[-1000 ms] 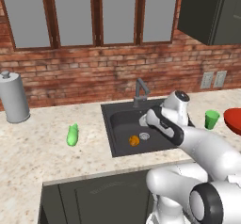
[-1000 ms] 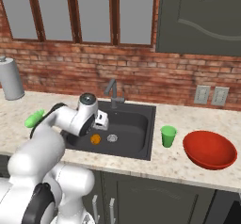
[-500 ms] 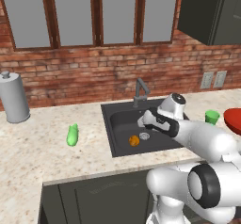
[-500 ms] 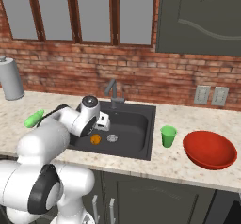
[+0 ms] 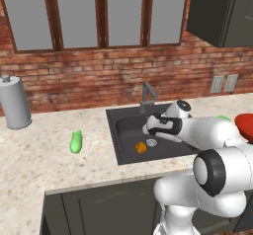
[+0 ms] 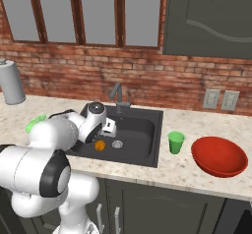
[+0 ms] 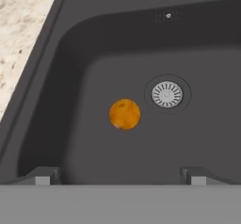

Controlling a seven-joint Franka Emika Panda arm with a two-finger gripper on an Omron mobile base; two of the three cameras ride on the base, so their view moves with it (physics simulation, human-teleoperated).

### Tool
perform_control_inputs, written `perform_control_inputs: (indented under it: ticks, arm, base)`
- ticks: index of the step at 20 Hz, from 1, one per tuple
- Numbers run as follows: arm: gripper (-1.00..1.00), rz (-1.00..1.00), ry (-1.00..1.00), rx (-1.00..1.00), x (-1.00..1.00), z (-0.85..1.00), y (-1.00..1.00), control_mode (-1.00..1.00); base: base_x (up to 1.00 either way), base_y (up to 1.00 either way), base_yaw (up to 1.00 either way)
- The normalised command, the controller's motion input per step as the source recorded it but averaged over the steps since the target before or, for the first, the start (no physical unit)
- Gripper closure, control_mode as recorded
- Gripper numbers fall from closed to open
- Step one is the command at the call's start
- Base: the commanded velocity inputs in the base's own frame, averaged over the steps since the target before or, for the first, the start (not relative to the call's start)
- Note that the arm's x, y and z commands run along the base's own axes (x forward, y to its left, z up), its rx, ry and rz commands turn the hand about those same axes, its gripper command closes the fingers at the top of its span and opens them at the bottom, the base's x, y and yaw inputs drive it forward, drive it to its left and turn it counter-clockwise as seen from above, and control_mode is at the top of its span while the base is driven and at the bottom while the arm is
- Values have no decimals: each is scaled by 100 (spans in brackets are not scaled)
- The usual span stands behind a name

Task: Remove the corn and orange from the sink. Then move the bowl and cup from the counter to the sink for washing.

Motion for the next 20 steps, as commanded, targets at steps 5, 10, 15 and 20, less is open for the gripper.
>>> perform_control_inputs:
  ticks: [5, 10, 15, 20]
  arm:
    - [-100, 0, 0, 0, 19, -19, 0, -100]
    - [-100, 0, 0, 1, 18, -20, 0, -100]
    - [-100, 0, 0, 1, 18, -18, 0, -100]
    - [-100, 0, 5, 1, 17, -19, 0, -100]
  base:
    - [0, 0, 0]
    - [0, 0, 0]
    - [0, 0, 0]
    - [0, 0, 0]
